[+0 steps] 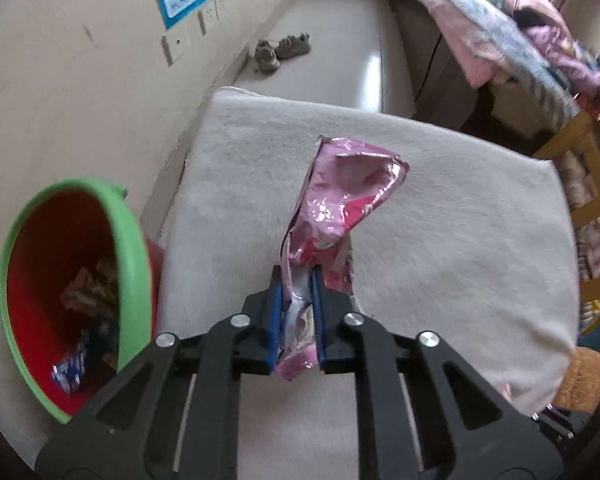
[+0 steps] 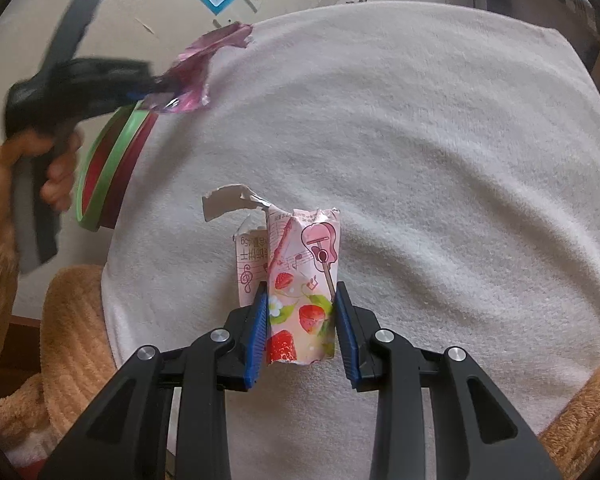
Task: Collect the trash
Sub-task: 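Carry the pink foil bag and strawberry carton over the red bin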
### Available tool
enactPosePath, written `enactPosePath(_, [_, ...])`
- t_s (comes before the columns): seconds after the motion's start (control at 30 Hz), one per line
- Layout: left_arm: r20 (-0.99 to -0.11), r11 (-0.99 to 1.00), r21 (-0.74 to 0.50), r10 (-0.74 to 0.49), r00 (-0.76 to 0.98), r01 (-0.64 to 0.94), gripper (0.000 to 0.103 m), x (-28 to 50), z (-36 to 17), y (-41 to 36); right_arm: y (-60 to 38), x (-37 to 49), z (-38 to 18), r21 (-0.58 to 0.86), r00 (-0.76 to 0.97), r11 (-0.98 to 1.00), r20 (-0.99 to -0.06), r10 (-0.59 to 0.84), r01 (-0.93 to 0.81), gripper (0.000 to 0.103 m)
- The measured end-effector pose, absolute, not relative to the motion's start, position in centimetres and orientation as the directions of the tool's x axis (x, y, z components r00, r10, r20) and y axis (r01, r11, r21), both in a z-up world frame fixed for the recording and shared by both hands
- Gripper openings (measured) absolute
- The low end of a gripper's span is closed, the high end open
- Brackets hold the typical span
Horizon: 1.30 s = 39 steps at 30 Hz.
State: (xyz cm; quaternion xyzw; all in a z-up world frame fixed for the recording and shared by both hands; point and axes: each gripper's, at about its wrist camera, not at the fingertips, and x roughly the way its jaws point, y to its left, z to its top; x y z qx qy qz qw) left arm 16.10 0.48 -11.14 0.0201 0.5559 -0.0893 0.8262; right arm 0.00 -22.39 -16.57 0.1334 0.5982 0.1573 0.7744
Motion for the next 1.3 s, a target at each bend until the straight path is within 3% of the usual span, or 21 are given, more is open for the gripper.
enactPosePath(0.2, [-0.894, 0.986, -0.112, -0.156, 0.421, 0.127, 0.013, 10.5, -8.4, 2.1, -21.8, -0.6, -15.5, 0.357, 0.279, 0.928, -0.885, 0.372, -0.103, 0.031])
enactPosePath(0.53, [-0.851, 0.994, -0.082, -0.109, 0.513, 0.075, 0.013, 4.2, -5.3, 3.9, -20.7, -1.3, -13.2, 0.306, 0.341, 0.943, -0.879, 0.333, -0.133, 0.031])
enactPosePath(1.3, [-0.796, 0.994, -0.106, -0.087, 0.599, 0.004, 0.013, 1.8, -3.3, 8.0, -18.7, -0.8, -8.9, 0.223, 0.421, 0.958, -0.863, 0.28, -0.181, 0.031])
